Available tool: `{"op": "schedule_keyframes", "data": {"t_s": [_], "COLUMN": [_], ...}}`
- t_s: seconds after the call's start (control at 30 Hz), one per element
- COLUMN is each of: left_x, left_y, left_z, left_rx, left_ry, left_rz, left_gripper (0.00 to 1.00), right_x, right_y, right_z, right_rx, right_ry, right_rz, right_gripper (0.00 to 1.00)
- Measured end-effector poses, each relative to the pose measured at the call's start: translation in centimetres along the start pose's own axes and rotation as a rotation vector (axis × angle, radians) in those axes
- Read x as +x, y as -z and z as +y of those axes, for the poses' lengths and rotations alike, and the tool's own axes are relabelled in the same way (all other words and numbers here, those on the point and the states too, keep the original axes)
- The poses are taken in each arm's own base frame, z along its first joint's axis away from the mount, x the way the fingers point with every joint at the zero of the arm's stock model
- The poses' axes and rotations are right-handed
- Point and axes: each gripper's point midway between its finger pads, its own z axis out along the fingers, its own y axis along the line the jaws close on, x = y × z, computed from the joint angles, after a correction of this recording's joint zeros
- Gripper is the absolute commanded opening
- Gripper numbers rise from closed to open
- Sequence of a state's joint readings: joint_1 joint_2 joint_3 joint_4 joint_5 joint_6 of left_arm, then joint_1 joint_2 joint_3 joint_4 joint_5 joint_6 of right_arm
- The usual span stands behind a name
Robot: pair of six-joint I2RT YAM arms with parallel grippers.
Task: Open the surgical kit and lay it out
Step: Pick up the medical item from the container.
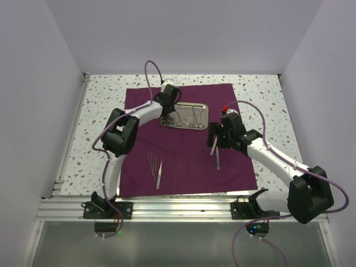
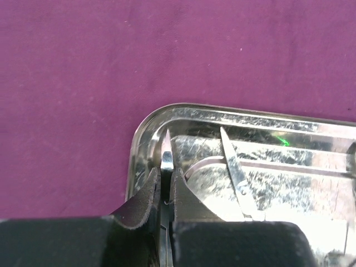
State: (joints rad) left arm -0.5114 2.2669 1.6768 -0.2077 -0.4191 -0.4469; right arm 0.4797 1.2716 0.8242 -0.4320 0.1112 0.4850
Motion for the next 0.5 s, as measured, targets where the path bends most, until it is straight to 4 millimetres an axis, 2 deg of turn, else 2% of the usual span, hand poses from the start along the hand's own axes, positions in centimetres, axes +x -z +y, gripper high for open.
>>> {"op": "schedule_keyframes", "data": {"t_s": [0.17,0.37,0.43,0.5], "left_x": [-1.1,-3.3,-2.8,-1.2], "left_y": [1.8,5.7,7.8,10.0], "left_z": [0.5,0.3,0.0,-0.7], "left_rx": [0.001,0.031,0.044,0.068], "left_ry": [-0.013,0.0,0.007,0.019], "left_rz": [0.007,-0.043,-0.048,-0.045], "left_gripper": [0.0,0.0,0.0,0.0], "right_x": [-0.1,-0.1,-0.1,-0.1], "right_y": [0.0,0.0,0.0,0.0], "right_z": [0.0,0.1,0.0,0.0], "right_rx": [-0.001,-0.002,-0.001,-0.001], "right_ry": [0.0,-0.001,-0.001,-0.001], "right_rz": [-0.003,-0.005,-0.005,-0.006], "right_gripper": [0.9,0.9,0.9,0.9]}}
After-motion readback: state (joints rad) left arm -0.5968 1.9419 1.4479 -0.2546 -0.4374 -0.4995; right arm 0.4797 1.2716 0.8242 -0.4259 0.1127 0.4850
